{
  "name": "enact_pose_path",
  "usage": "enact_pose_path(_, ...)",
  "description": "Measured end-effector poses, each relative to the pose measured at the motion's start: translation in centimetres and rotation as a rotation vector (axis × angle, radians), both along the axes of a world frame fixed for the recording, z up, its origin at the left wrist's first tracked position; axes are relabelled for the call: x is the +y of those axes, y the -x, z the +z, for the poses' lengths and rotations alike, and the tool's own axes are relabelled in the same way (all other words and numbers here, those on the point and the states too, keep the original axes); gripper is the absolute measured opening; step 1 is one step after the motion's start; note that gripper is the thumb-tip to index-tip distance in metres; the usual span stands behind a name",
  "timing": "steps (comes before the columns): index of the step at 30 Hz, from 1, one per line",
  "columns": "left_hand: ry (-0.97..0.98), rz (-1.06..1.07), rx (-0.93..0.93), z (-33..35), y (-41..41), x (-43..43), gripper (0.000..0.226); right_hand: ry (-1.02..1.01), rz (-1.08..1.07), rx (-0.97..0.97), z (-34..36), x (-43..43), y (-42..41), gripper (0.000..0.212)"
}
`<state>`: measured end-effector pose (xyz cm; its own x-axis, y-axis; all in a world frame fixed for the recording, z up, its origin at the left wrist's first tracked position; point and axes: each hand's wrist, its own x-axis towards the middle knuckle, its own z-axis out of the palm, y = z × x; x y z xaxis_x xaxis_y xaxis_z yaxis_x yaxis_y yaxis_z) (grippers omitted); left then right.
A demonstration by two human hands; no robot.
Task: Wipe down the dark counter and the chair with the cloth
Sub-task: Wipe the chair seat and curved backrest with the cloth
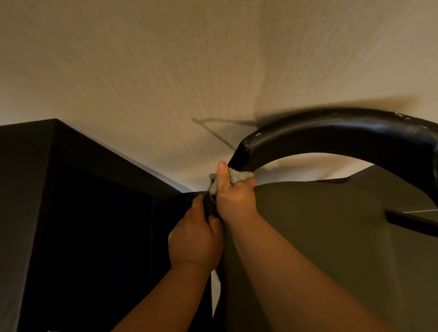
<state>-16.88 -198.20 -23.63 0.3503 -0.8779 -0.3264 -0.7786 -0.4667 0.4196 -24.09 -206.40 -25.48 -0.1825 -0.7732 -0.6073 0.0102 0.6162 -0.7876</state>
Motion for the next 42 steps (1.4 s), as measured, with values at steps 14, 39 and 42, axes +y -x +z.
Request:
enact_pose_path(14, -0.017, 0.001, -0.003, -0.3, 0.0, 0.3, 0.041, 0.044, -0.16, 0.078, 4.7, -2.2, 0.7, 0.109)
enact_pose_path(39, -0.049, -0.021, -0.045, -0.2, 0.1, 0.2, 0.046, 0.178, -0.362, 0.059, 8.6, -4.3, 3.1, 0.101)
enact_pose_path(42, -0.033, -0.035, -0.049, -0.1, 0.2, 0.3, 0.048, 0.051, -0.466, -0.029, 9.0, -7.2, 4.8, 0.113)
